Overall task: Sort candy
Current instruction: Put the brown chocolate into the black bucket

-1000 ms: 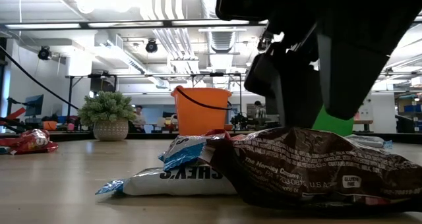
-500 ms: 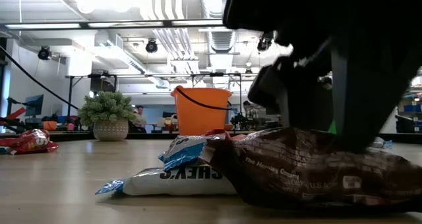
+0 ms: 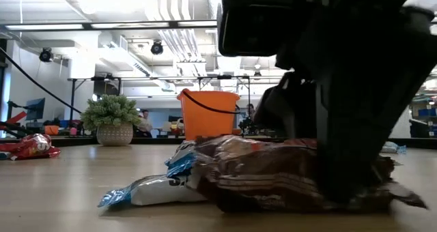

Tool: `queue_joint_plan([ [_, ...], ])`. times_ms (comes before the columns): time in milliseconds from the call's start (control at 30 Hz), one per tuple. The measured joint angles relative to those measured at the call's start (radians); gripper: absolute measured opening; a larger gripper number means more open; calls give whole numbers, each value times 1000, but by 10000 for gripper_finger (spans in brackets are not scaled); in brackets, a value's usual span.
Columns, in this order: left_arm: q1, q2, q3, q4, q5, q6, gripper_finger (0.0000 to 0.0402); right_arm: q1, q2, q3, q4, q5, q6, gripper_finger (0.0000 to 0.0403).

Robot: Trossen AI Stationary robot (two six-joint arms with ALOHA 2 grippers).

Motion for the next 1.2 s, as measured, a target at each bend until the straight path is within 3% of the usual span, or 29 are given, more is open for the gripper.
queue_joint_plan([
  [100, 0, 0, 0, 0, 0, 0, 220, 3, -15, 10, -45, -27, 21, 30],
  [500, 0, 0, 0, 0, 6, 12, 220, -12, -32, 120, -247, -24, -17, 26],
  [767, 0, 0, 0, 0, 15, 18, 220, -56, -65, 213, -357, 38, -57, 24],
  [1200, 0, 4, -2, 0, 80, 105, 220, -90, -67, 526, -794, 135, -52, 24],
])
